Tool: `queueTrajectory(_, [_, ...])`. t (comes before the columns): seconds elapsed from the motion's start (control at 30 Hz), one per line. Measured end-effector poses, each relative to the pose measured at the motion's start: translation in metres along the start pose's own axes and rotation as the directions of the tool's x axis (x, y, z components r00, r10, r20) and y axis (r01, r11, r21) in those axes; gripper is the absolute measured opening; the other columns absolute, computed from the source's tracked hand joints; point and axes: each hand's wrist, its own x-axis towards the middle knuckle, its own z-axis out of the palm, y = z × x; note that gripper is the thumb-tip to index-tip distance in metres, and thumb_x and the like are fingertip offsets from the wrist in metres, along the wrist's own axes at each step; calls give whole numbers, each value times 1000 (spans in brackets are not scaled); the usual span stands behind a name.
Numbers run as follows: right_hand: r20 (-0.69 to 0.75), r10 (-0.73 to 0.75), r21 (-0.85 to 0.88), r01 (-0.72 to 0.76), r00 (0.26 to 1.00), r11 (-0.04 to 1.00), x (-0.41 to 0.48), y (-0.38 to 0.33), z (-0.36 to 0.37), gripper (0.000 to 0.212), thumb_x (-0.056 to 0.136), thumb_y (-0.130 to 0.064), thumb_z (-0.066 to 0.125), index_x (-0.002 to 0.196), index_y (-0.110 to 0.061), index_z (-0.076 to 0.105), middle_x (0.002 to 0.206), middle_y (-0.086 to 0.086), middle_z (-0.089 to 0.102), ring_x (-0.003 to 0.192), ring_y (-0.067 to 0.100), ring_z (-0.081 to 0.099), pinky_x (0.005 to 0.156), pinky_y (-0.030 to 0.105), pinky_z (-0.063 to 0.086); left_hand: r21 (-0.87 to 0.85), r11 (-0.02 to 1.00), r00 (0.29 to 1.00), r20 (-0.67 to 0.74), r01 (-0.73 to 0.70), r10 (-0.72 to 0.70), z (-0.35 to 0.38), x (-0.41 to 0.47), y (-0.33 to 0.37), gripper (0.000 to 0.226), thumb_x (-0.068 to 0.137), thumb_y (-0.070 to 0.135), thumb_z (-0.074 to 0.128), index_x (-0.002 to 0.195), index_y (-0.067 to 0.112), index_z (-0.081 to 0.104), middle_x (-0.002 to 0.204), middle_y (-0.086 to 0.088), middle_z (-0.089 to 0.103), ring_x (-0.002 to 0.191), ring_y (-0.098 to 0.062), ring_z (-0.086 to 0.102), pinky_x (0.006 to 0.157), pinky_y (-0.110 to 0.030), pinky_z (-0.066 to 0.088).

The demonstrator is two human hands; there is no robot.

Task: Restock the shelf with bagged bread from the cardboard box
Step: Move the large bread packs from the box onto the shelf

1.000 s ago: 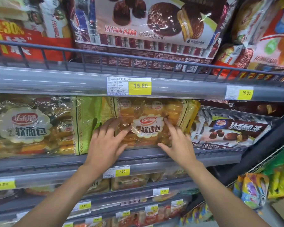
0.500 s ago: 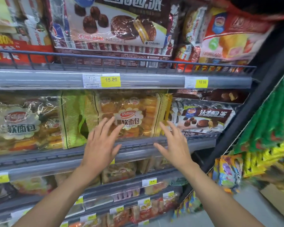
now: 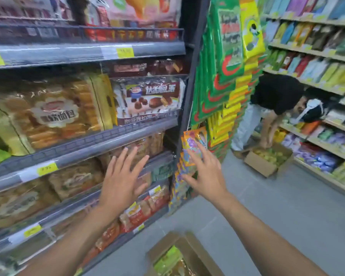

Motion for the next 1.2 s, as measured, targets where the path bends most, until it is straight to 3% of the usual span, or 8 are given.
queueTrajectory(0.3, [134, 283, -9, -284, 950, 959, -162, 111, 15, 80, 78, -61, 58, 150, -35, 36, 161, 9, 34, 138, 35, 44, 109, 55, 41, -175, 975, 957, 232, -134, 173, 80, -46, 119, 97, 66, 51, 88, 149, 25, 46, 161, -12, 35, 148, -36, 33, 115, -58, 35])
queueTrajectory(0.5, [292, 479, -5, -500, 828, 866, -244, 146, 69, 82, 80, -51, 71, 153, -33, 36, 165, 4, 25, 145, 31, 36, 114, 53, 34, -253, 954, 883, 395, -160, 253, 155, -71, 157, 95, 68, 53, 86, 150, 24, 46, 157, -15, 40, 144, -37, 38, 109, -56, 41])
queueTrajectory(0.6, [402, 566, 16, -624, 720, 781, -275, 151, 106, 85, 83, -48, 74, 156, -34, 32, 166, 1, 19, 148, 27, 28, 111, 53, 37, -321, 933, 823, 477, -164, 309, 211, -85, 163, 96, 68, 48, 88, 149, 21, 46, 158, -18, 37, 141, -40, 39, 108, -57, 43])
queueTrajectory(0.8, [542, 667, 155, -841, 511, 519, -328, 166, 213, 91, 81, -38, 82, 156, -26, 32, 160, 6, 30, 144, 27, 35, 113, 36, 35, -381, 911, 673, 634, -159, 382, 337, -123, 170, 84, 72, 39, 86, 144, 18, 48, 152, -18, 45, 139, -42, 44, 107, -54, 46])
queueTrajectory(0.93, [595, 736, 178, -946, 324, 272, -361, 173, 298, 84, 78, -23, 87, 150, -21, 42, 138, 2, 52, 127, 21, 52, 104, 22, 38, -378, 915, 566, 727, -142, 388, 429, -153, 171, 73, 82, 39, 71, 147, 18, 45, 154, -14, 42, 143, -38, 38, 111, -49, 42])
queueTrajectory(1.03, [662, 728, 200, -978, 179, 59, -393, 178, 361, 66, 80, -17, 86, 130, -34, 46, 102, -26, 52, 92, 1, 59, 74, 3, 43, -366, 930, 477, 824, 36, 306, 498, -178, 171, 69, 86, 35, 66, 148, 15, 44, 151, -14, 46, 142, -36, 38, 112, -48, 40])
queueTrajectory(1.07, [671, 726, 206, -978, 149, 11, -404, 180, 384, 66, 80, -17, 86, 128, -35, 45, 98, -31, 49, 92, 0, 61, 67, 2, 42, -343, 929, 436, 864, 141, 253, 522, -185, 171, 68, 87, 31, 67, 148, 14, 44, 148, -13, 48, 140, -35, 40, 111, -47, 41])
queueTrajectory(1.2, [720, 691, 165, -951, -66, -263, -447, 191, 475, 75, 80, -24, 86, 142, -18, 45, 116, -18, 59, 113, 15, 57, 78, 14, 45, -244, 903, 332, 935, 354, 123, 610, -212, 174, 67, 90, 27, 71, 149, 9, 44, 142, -17, 55, 131, -36, 51, 105, -40, 43])
